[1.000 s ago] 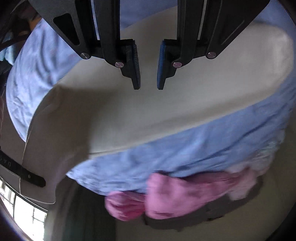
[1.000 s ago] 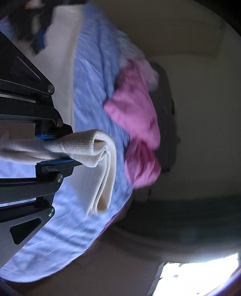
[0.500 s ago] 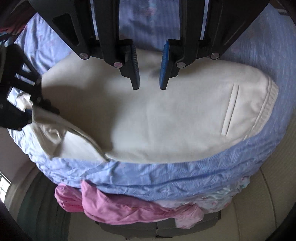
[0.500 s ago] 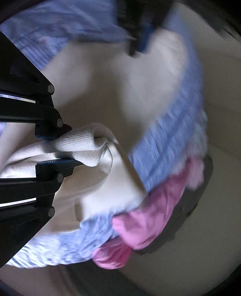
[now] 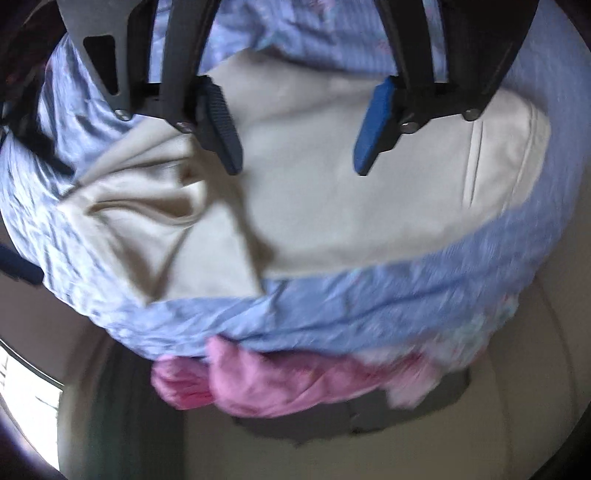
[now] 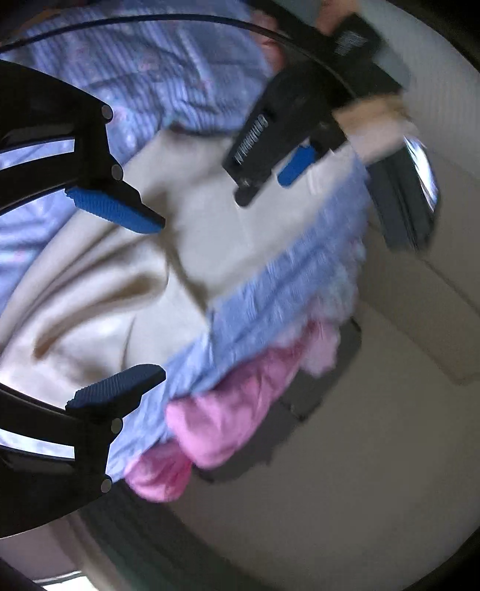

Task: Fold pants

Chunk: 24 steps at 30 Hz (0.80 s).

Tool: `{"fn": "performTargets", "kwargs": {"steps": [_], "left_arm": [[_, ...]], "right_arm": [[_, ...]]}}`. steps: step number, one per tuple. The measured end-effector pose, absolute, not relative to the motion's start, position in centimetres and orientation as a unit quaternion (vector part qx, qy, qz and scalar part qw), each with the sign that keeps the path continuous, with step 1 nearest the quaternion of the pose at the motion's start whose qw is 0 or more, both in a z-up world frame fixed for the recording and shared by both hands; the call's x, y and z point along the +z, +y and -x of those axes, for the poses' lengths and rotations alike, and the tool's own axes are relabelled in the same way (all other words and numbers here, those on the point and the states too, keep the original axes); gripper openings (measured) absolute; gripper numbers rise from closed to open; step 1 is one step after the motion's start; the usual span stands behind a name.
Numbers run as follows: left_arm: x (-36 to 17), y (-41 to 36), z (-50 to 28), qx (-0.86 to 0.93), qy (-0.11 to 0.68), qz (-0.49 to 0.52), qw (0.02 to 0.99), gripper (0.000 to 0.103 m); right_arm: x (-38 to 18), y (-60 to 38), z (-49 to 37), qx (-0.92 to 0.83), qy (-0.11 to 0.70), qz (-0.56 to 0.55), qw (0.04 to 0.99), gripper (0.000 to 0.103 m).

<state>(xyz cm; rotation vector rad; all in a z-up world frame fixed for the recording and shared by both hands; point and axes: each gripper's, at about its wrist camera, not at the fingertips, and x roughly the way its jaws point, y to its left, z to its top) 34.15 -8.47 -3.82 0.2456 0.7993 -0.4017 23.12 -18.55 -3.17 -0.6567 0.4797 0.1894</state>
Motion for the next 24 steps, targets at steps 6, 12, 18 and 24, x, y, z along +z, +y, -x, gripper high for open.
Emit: {"fn": "performTargets", "kwargs": {"steps": [6,12,18,24], "left_arm": [[-3.1,-14.4,-34.2,-0.261,0.367,-0.173,0.876,0.071],[-4.7,-20.5,-35.2,-0.308,0.374,-0.269,0.832,0.071],[-7.3,-25.2,-35.6,-0.327,0.386,-0.352,0.787,0.071],[-7.6,-28.6,-34.2,-0.38,0.375,-0.354,0.768,0.071]], "right_arm": [[-0.6,-29.6,-22.9,0.024,0.287,0.152,0.946,0.074],[-3.2,-38.1,-22.3,-0.035,0.348,0.004,0.937,0.074],[-6.6,-40.2,-22.6,-0.048,0.381,-0.033,0.923,0.074],[-7.7,-40.5,-22.5,-0.047,0.387,-0.044,0.92,0.074]]}}
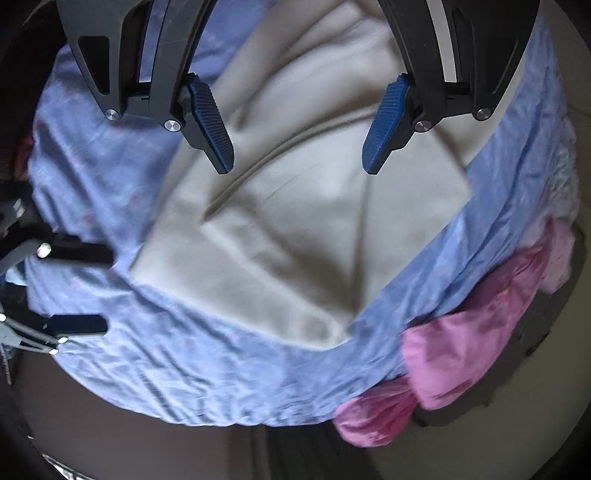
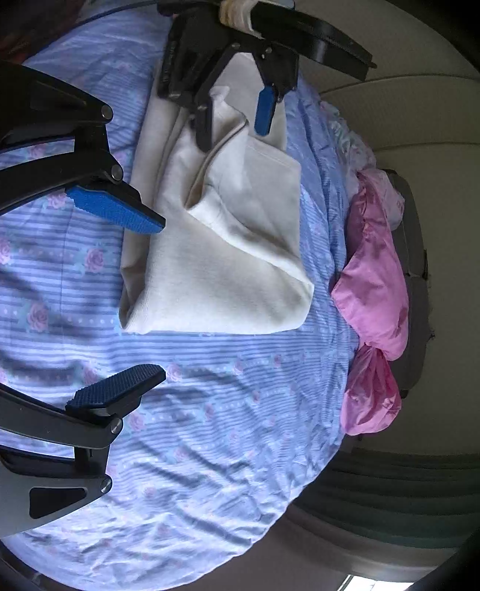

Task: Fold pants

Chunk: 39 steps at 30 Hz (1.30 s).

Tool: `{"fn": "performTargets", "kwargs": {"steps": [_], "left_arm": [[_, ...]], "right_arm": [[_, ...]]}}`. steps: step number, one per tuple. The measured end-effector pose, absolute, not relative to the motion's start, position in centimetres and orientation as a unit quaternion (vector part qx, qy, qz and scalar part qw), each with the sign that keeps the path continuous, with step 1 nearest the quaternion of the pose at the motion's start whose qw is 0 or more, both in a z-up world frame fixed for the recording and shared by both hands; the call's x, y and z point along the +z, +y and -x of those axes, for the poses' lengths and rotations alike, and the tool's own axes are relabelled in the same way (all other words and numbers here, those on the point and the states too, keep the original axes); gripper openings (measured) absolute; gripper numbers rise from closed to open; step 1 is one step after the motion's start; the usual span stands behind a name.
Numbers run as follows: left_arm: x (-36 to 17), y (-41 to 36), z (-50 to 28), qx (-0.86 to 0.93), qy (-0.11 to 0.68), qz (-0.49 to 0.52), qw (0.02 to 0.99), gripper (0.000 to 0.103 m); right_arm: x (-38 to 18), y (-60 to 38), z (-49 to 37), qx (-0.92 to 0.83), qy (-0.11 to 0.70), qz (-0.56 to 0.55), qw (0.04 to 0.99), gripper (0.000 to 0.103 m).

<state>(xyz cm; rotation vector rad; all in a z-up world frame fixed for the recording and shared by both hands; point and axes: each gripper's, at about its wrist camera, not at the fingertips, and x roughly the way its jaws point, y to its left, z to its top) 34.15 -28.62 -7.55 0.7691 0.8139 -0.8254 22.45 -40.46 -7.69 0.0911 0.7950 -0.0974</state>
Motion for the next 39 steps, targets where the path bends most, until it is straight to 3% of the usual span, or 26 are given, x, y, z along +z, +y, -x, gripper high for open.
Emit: {"fn": "performTargets", "kwargs": {"steps": [6,10,14,22,30,32,34,39], "left_arm": [[-9.0,-32.4,-33.2,-0.398,0.376,-0.349,0.761,0.07],[-10.0,-33.1,-34.1,-0.39,0.407,-0.33,0.757,0.03],[-8.6,-31.4,-35.2,-0.382,0.414,-0.29,0.774,0.012],[-3.0,-24.0,-44.9,-0.23,0.39,-0.219,0.864,0.013],[-5.6,-21.6,-53.1,-0.112,0.458,-0.175,0.864,0.017],[-6.2,-20.3,-54.1,-0.076,0.475,-0.155,0.863,0.045],[-6.1,-18.6,-53.6,-0.076,0.475,-0.126,0.867,0.054],[-5.3,-16.5,-48.1,-0.147,0.47,-0.116,0.862,0.059]], "right_arm": [[-8.0,-41.3,-22.5,-0.057,0.387,-0.061,0.918,0.074],[-8.2,-41.9,-22.2,-0.061,0.386,-0.068,0.918,0.074],[-8.4,-42.2,-22.0,-0.06,0.39,-0.071,0.916,0.074],[-6.6,-41.9,-24.3,-0.031,0.393,-0.079,0.916,0.074],[-2.9,-38.4,-31.9,-0.005,0.375,-0.053,0.926,0.074],[-2.9,-37.6,-33.5,-0.001,0.382,-0.052,0.923,0.074],[-3.0,-37.2,-34.5,-0.011,0.386,-0.052,0.921,0.074],[-3.2,-37.7,-34.0,-0.009,0.385,-0.068,0.921,0.074]]}}
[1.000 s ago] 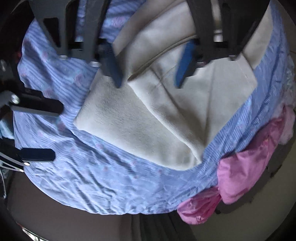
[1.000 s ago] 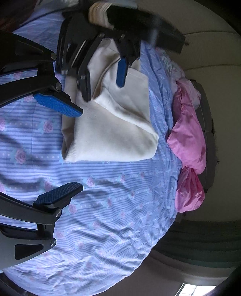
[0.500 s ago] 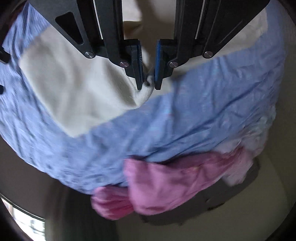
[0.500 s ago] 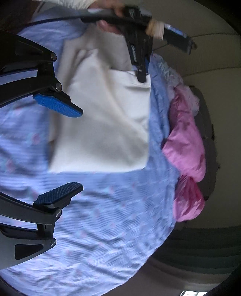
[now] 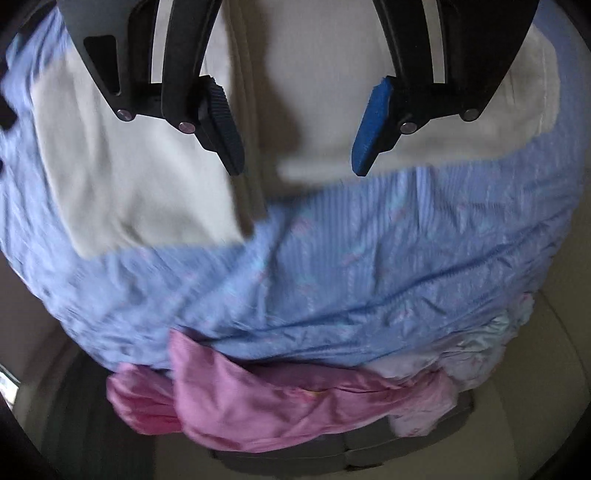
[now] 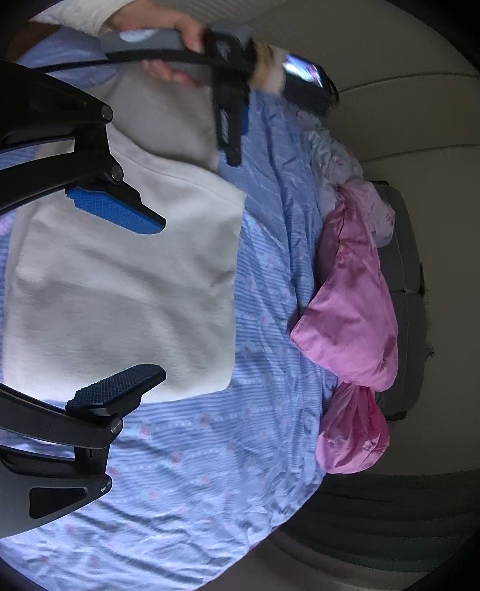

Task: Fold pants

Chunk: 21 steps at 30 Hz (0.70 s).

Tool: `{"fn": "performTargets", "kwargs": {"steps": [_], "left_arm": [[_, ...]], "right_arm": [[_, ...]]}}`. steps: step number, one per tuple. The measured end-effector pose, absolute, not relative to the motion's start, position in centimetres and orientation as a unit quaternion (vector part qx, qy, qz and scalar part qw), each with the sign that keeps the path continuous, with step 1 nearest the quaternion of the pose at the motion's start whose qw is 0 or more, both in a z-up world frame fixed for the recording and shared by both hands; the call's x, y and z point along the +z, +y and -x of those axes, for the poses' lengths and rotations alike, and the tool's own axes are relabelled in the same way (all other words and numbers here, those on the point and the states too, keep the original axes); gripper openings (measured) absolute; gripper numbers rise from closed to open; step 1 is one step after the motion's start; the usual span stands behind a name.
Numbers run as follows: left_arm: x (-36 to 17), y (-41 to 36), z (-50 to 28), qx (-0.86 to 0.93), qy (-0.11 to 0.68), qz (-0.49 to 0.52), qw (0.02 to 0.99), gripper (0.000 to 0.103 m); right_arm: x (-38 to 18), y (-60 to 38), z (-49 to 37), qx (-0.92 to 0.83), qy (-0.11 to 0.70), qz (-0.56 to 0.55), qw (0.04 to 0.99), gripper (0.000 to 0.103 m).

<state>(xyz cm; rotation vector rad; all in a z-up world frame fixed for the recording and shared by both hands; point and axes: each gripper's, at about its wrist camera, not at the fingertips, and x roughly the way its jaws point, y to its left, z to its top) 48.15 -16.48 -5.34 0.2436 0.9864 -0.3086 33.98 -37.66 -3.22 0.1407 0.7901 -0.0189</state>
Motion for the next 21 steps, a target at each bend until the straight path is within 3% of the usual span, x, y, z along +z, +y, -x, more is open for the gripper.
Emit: {"fn": "performTargets", "kwargs": {"steps": [4,8,10,17,21], "left_arm": [[-5.0,-16.0,-43.5,-0.196,0.476,-0.11,0.85,0.058],[-5.5,-15.7,-39.9,-0.206,0.485,-0.101,0.844,0.04],[-5.9,-15.7,-39.3,-0.189,0.486,-0.098,0.848,0.038],[-7.9,-15.8,-38.1,-0.154,0.509,-0.036,0.846,0.039],[-8.7,-15.9,-38.4,-0.136,0.516,-0.018,0.846,0.052]], "right_arm": [[-3.5,-37.9,-31.8,0.006,0.392,-0.07,0.917,0.074],[-4.1,-38.1,-28.5,0.0,0.388,-0.045,0.92,0.074],[-4.4,-38.2,-27.1,-0.001,0.384,-0.038,0.922,0.074],[-6.6,-39.7,-24.0,-0.032,0.422,-0.066,0.903,0.074],[-8.5,-39.9,-23.5,-0.042,0.451,-0.073,0.889,0.074]]}}
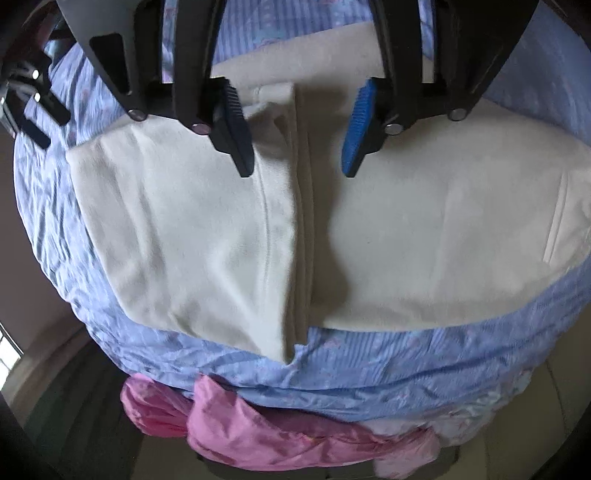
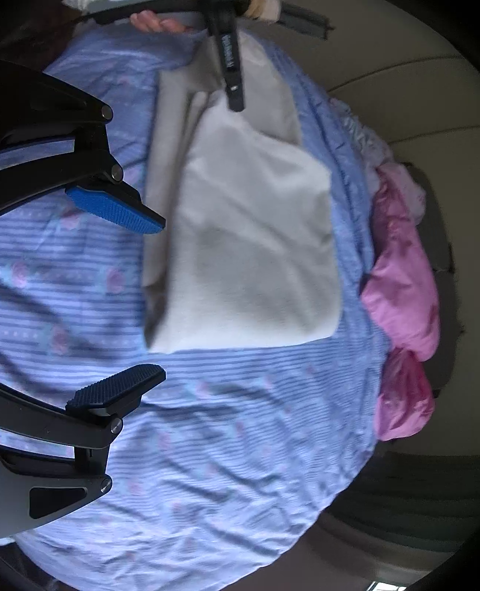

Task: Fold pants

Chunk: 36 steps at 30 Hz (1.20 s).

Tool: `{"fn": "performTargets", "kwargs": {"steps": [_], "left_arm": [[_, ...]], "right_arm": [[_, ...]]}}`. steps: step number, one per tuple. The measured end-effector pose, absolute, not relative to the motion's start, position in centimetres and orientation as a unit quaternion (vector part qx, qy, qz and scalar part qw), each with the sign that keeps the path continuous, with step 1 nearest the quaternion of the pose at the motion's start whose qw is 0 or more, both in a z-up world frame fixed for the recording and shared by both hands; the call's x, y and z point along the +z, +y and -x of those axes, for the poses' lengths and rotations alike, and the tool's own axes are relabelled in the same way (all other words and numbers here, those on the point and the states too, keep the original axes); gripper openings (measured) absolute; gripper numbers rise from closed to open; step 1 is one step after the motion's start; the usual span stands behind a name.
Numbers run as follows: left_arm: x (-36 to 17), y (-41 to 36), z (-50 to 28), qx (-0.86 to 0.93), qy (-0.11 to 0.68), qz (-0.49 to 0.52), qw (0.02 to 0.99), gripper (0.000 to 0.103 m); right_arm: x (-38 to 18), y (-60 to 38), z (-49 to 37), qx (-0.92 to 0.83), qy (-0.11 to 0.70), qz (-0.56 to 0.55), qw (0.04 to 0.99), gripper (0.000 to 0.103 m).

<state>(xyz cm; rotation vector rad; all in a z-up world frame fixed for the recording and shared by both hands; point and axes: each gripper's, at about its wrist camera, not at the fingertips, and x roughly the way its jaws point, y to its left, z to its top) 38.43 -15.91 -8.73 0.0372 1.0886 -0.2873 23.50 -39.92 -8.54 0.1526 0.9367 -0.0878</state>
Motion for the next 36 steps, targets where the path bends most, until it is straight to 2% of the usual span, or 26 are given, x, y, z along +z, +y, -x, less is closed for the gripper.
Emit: {"fn": "performTargets", "kwargs": {"steps": [2,6,15,17,22,24,27,29,36], "left_arm": [[-9.5,-15.9,-38.3,-0.123,0.52,-0.022,0.845,0.057],[-11.4,-15.9,-38.2,-0.125,0.544,-0.02,0.829,0.058],[-11.0,-15.9,-37.4,-0.129,0.562,-0.016,0.817,0.068],[-11.5,-15.8,-37.7,-0.131,0.574,0.0,0.808,0.072],[-12.4,-15.5,-38.2,-0.135,0.591,0.021,0.795,0.072],[-12.4,-15.5,-38.1,-0.144,0.594,0.03,0.791,0.07],[-12.5,-15.3,-38.1,-0.161,0.602,0.051,0.78,0.054],[-12.7,-15.3,-38.1,-0.182,0.611,0.071,0.767,0.034],[-11.5,-15.3,-37.5,-0.174,0.598,0.074,0.779,0.024]], "right_arm": [[-9.1,-40.0,-23.5,-0.051,0.459,-0.074,0.884,0.074],[-10.0,-40.5,-23.7,-0.057,0.469,-0.078,0.878,0.074],[-11.5,-41.4,-23.6,-0.069,0.472,-0.087,0.875,0.074],[-11.7,-41.5,-23.7,-0.065,0.473,-0.094,0.874,0.074],[-11.8,-40.9,-23.9,-0.066,0.474,-0.083,0.874,0.074],[-11.7,-40.6,-24.0,-0.066,0.472,-0.076,0.876,0.074],[-11.5,-40.6,-24.0,-0.069,0.466,-0.071,0.879,0.074],[-11.4,-40.7,-24.0,-0.07,0.466,-0.075,0.879,0.074],[-11.1,-40.6,-23.9,-0.07,0.454,-0.068,0.885,0.074]]}}
